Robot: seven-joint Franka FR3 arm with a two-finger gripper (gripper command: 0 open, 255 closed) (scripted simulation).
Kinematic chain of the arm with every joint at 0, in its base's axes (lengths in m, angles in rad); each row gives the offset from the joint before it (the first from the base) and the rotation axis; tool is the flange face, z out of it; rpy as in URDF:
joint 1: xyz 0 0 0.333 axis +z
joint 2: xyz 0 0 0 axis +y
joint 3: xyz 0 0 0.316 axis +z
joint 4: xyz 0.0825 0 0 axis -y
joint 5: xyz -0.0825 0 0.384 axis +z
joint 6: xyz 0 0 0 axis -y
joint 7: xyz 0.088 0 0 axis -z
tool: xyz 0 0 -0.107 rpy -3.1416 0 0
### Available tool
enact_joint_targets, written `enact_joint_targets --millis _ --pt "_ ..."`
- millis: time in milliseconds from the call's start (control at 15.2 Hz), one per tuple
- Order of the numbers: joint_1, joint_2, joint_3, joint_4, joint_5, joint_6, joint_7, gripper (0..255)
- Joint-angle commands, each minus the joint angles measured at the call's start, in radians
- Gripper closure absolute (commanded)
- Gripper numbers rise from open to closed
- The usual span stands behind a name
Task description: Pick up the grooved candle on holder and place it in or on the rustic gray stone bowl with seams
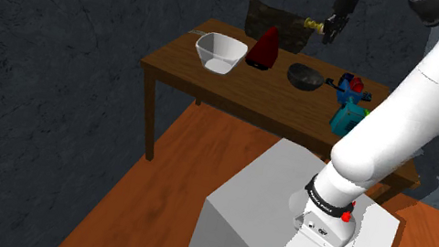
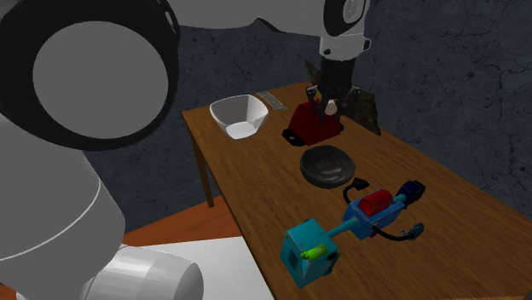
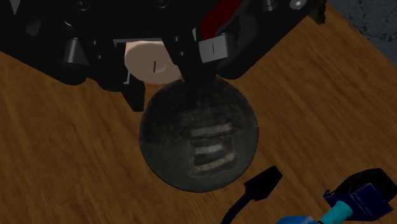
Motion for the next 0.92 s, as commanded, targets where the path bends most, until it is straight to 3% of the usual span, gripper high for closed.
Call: enact_joint_targets --millis 0,858 --pt "-0.030 0.084 -0.026 0.097 0.048 -0.025 -0.068 255" --pt "-0.038 0.114 -0.024 -0.032 0.066 0.129 -0.077 255"
